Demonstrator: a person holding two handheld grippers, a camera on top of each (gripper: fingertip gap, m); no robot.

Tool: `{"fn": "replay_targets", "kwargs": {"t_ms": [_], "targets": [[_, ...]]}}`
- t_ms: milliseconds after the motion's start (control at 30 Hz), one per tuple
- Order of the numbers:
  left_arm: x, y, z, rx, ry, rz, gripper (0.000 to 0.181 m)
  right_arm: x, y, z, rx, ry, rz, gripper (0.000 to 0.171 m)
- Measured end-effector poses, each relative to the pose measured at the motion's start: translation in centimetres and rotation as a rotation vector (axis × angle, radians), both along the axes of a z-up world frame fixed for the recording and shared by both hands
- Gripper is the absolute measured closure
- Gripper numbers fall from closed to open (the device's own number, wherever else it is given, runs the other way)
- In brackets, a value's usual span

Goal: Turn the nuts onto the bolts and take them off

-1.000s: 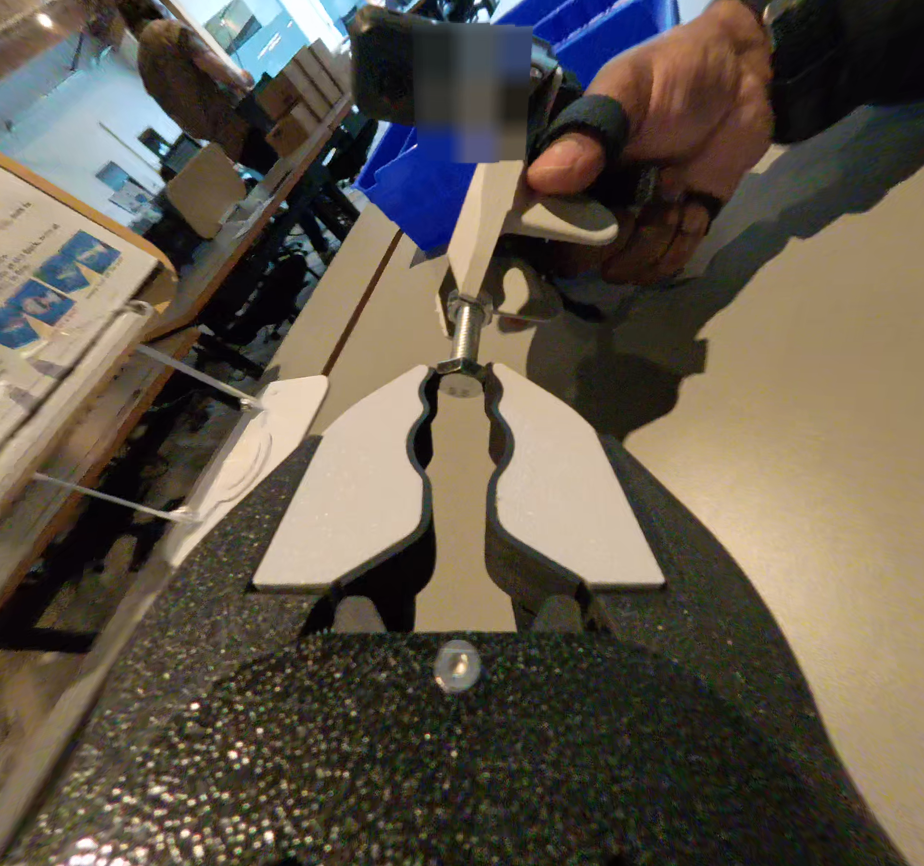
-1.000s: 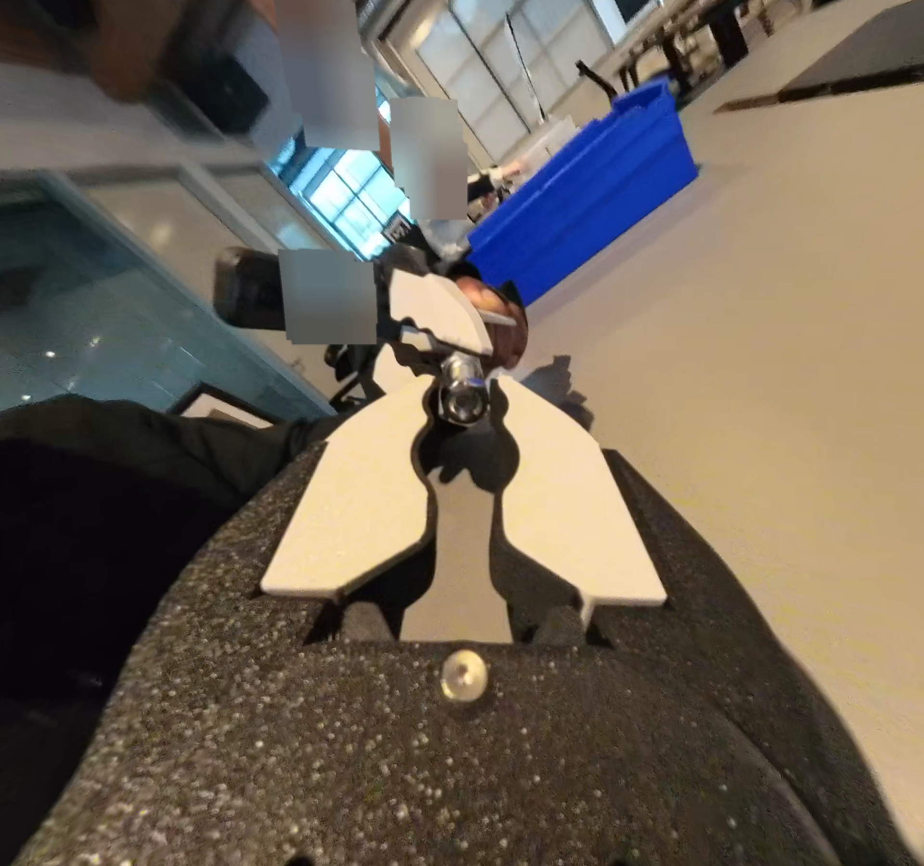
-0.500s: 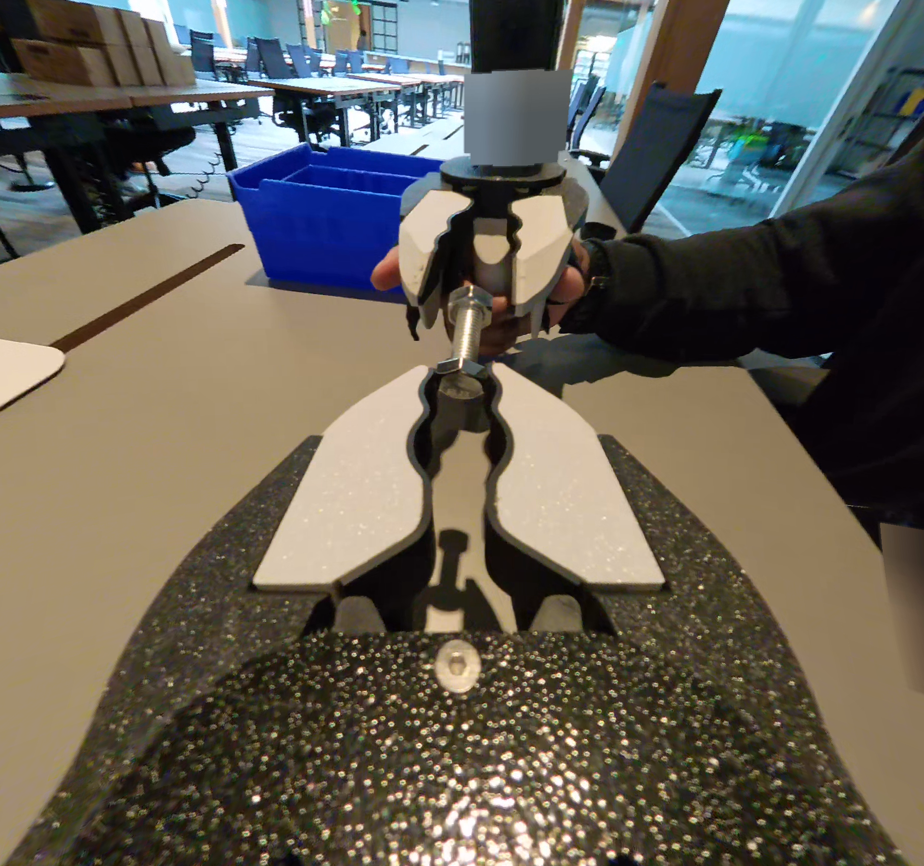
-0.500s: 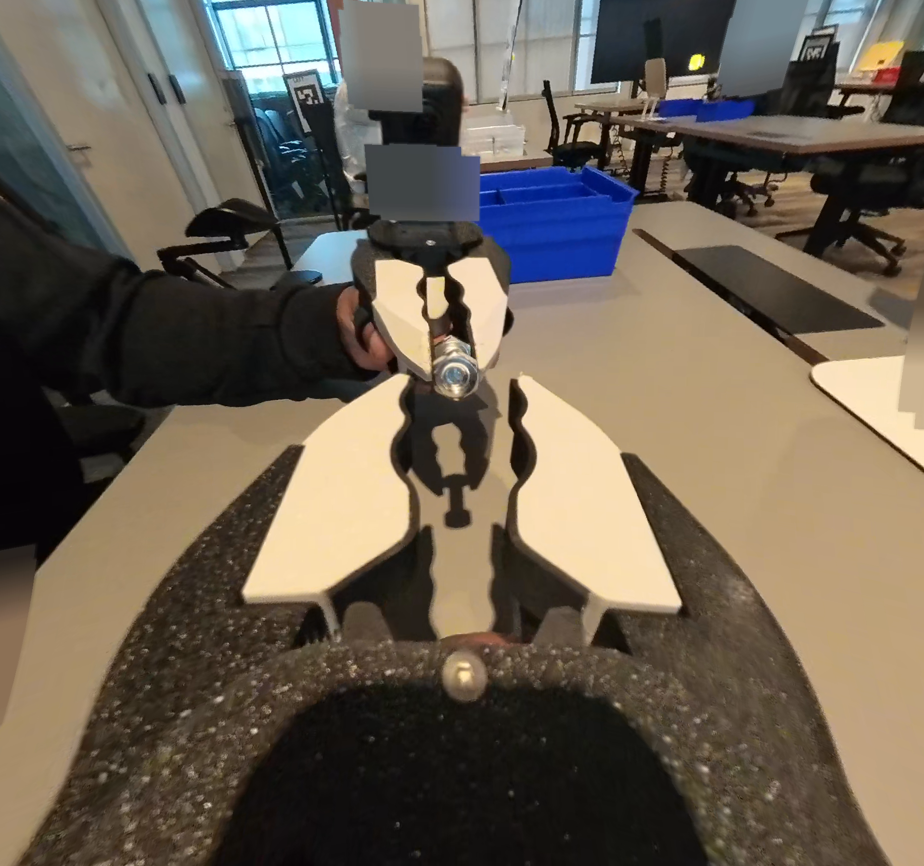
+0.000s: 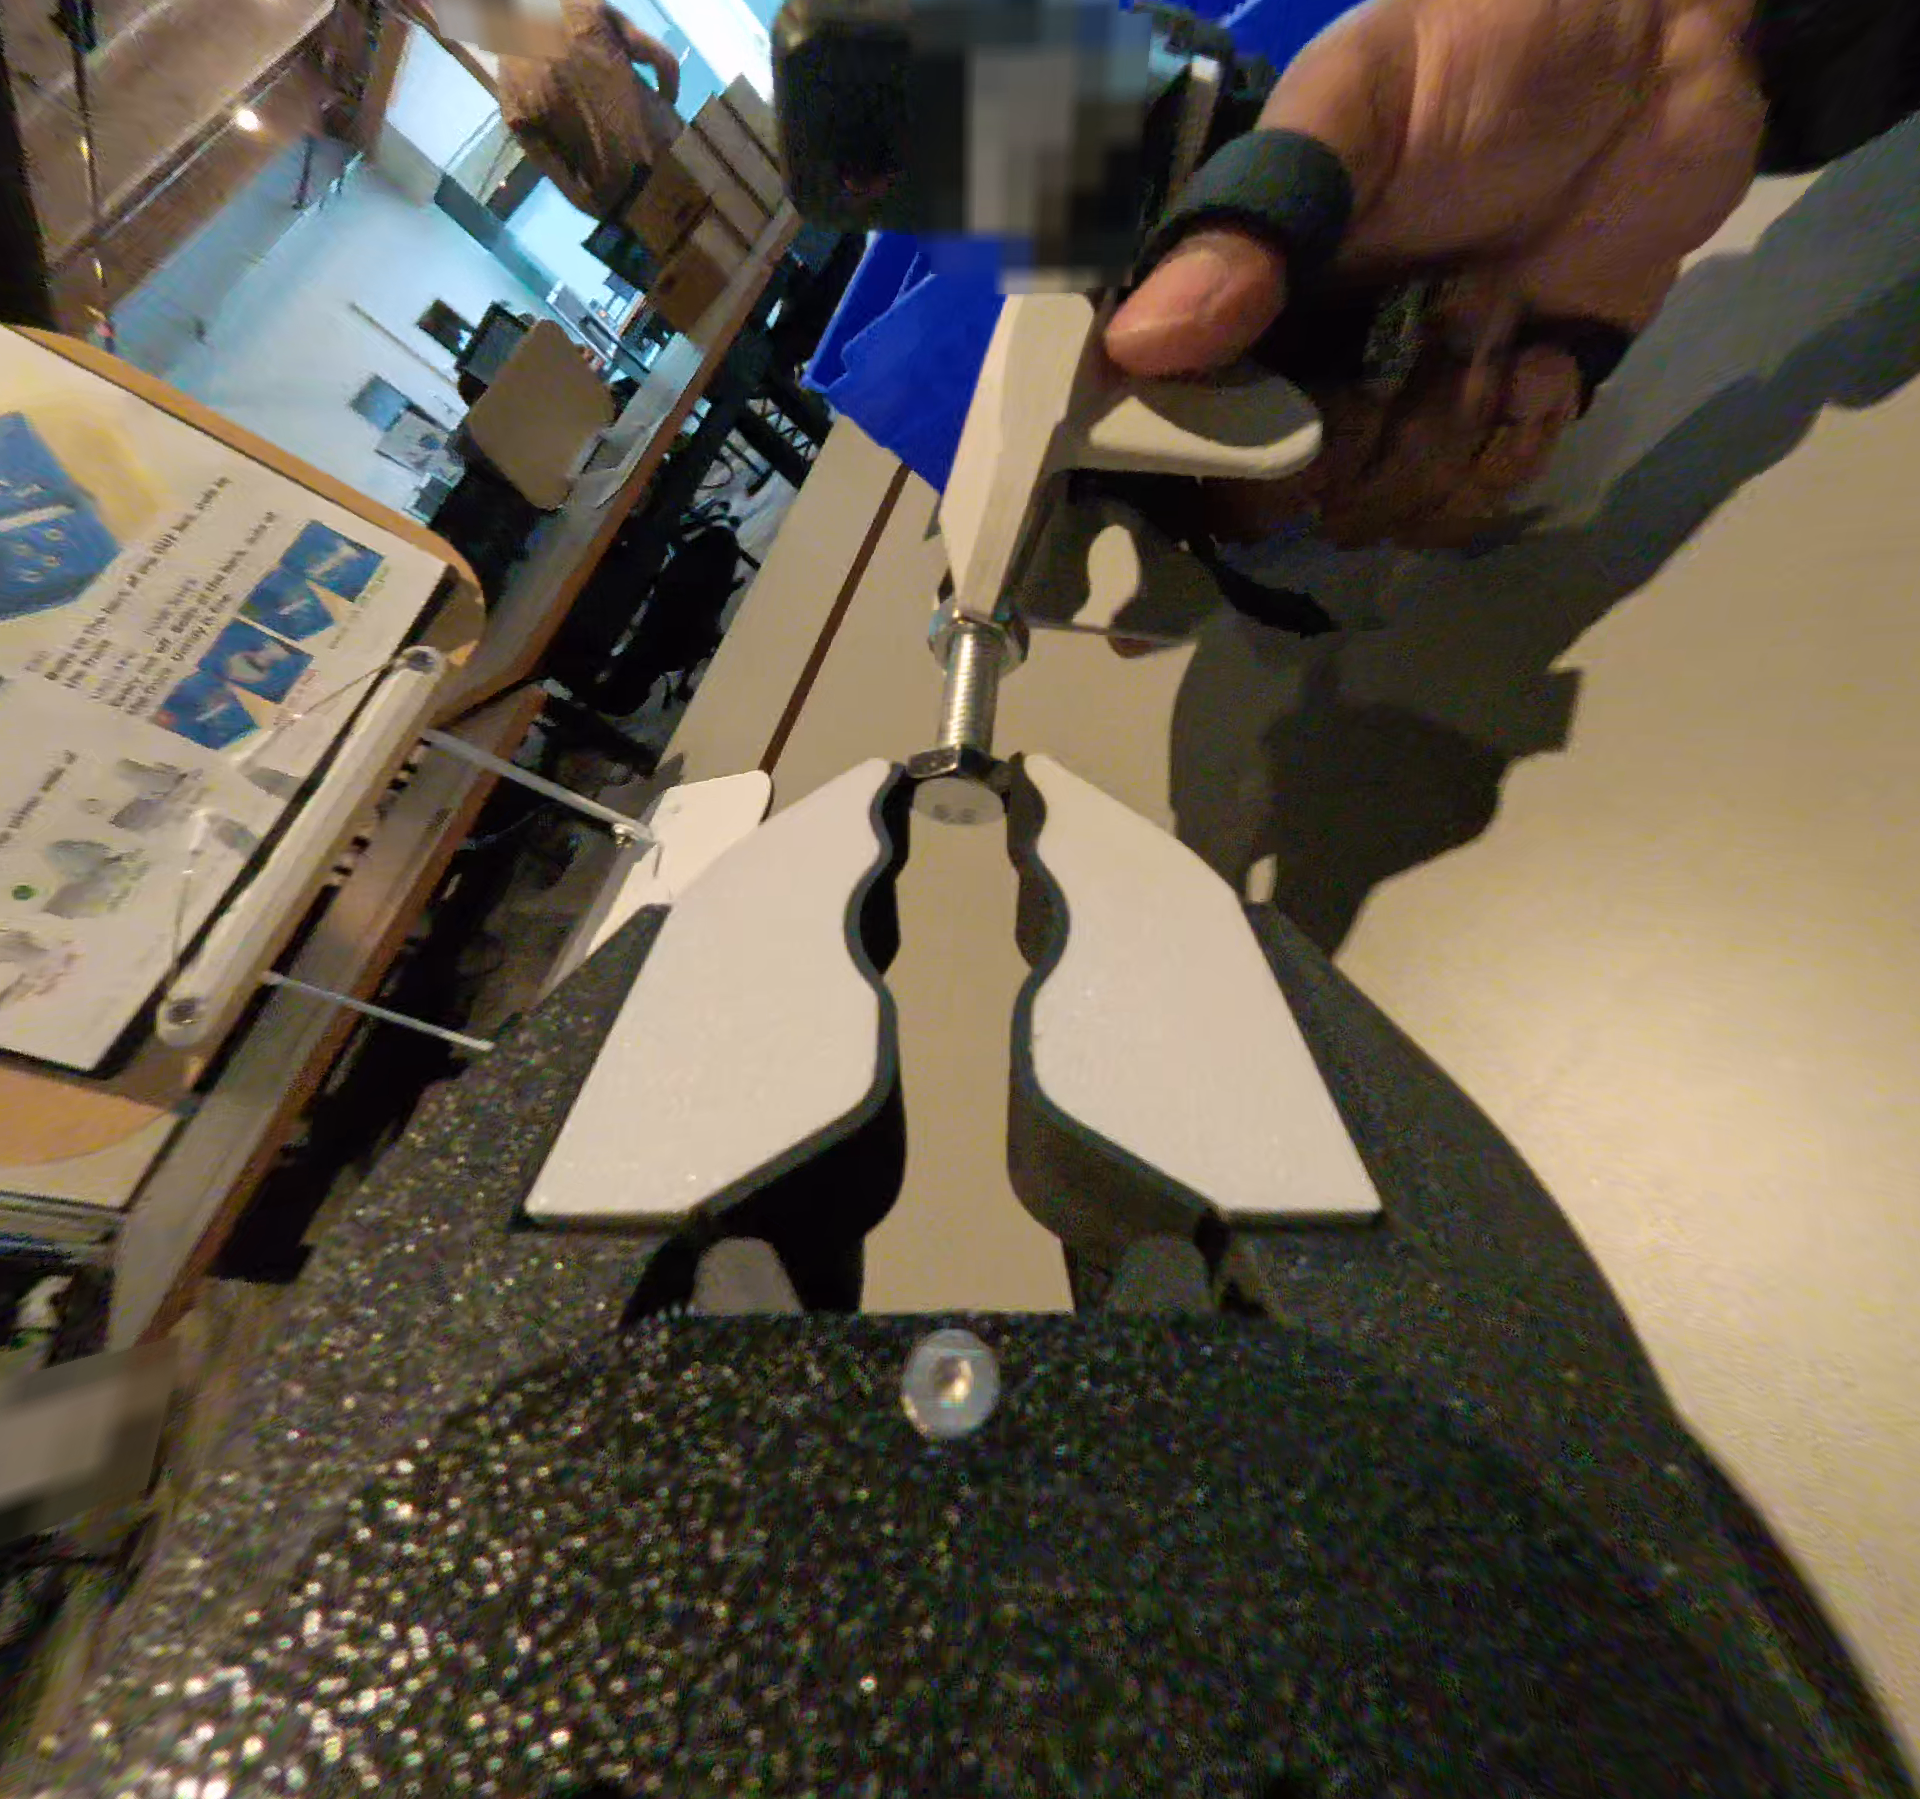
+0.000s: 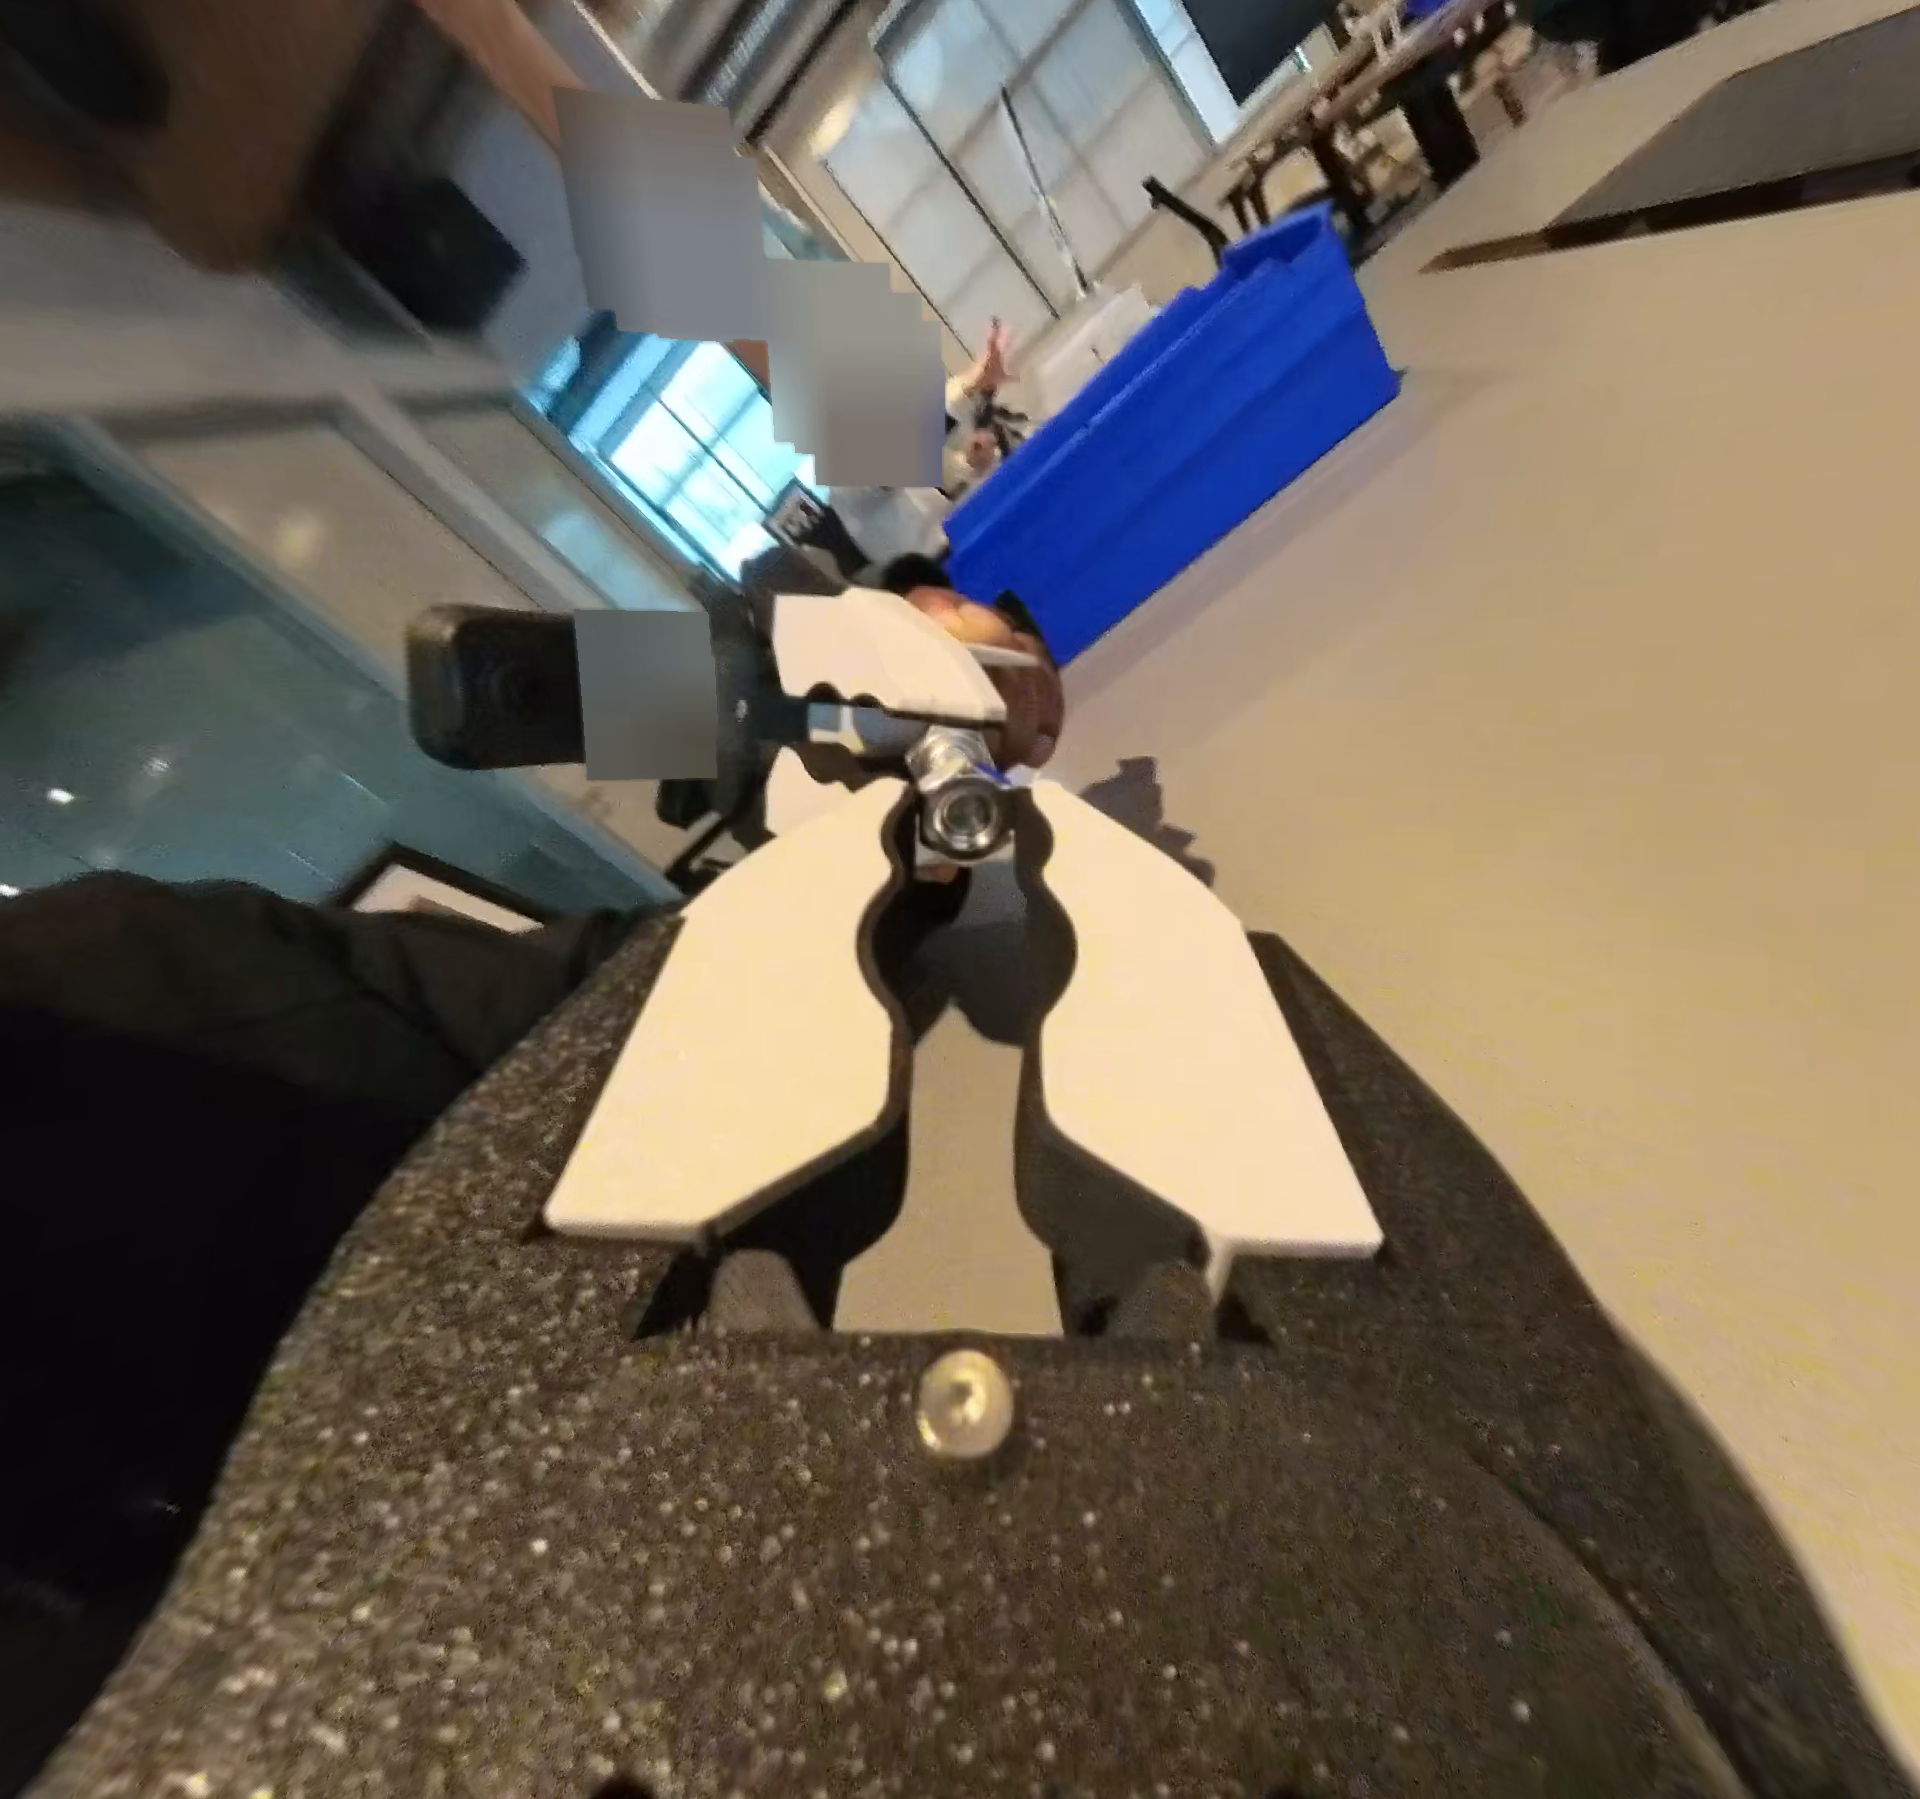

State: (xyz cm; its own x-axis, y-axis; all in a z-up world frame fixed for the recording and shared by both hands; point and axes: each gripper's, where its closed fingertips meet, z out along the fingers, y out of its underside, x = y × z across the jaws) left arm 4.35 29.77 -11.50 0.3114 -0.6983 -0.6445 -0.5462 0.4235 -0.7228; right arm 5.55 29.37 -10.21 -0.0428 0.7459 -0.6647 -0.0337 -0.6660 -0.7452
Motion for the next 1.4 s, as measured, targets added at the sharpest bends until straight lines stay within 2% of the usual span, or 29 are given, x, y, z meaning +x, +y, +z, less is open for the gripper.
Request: {"fn": "replay_targets", "kwargs": {"t_ms": [100,300,433,600,667,700,800,900,967,1000,1033,1100,1267,1400], "targets": [[-0.1,0.2,-0.2,-0.148,-0.089,-0.031,0.164,0.3,0.5,0.3,0.054,0.026,-0.013,0.134],[-0.4,-0.3,0.5,-0.476,-0.318,-0.17,0.164,0.7,0.2,-0.1,0.53,-0.174,-0.064,0.13],[-0.1,-0.8,0.1,-0.582,-0.34,-0.232,0.164,0.7,-0.2,0.2,0.668,-0.19,-0.084,0.133],[0.6,-1.7,-0.7,-0.63,-0.297,-0.277,0.164,0.4,-1.0,-0.1,0.721,-0.198,-0.044,0.141],[0.8,-1.7,-1.1,-0.61,-0.27,-0.266,0.164,0.1,-1.3,-0.7,0.716,-0.221,-0.023,0.154],[0.8,-1.4,-1.3,-0.576,-0.251,-0.245,0.164,0.0,-1.2,-0.9,0.694,-0.232,-0.024,0.154],[0.6,-0.6,-1.4,-0.37,-0.172,-0.157,0.164,0.0,-0.5,-1.2,0.519,-0.213,-0.024,0.154],[0.5,-0.1,-1.4,-0.164,-0.063,-0.072,0.164,0.0,0.0,-1.3,0.199,-0.108,-0.001,0.154],[0.5,0.0,-1.5,-0.153,-0.052,-0.059,0.164,0.1,0.3,-1.3,0.039,-0.017,0.017,0.152],[0.6,0.0,-1.6,-0.193,-0.075,-0.07,0.164,0.1,0.4,-1.2,0.013,0.021,0.02,0.142],[0.5,0.1,-1.6,-0.243,-0.11,-0.079,0.164,0.2,0.7,-1.0,0.021,0.037,0.015,0.131],[0.3,0.2,-1.8,-0.363,-0.177,-0.108,0.164,0.6,0.8,-0.8,0.14,0.021,0.001,0.122],[0.0,-0.2,-1.6,-0.588,-0.302,-0.192,0.164,0.7,0.3,-1.6,0.551,-0.131,-0.016,0.123],[0.1,-0.6,-1.8,-0.659,-0.309,-0.231,0.164,0.4,0.1,-1.6,0.656,-0.124,-0.016,0.129]]}}
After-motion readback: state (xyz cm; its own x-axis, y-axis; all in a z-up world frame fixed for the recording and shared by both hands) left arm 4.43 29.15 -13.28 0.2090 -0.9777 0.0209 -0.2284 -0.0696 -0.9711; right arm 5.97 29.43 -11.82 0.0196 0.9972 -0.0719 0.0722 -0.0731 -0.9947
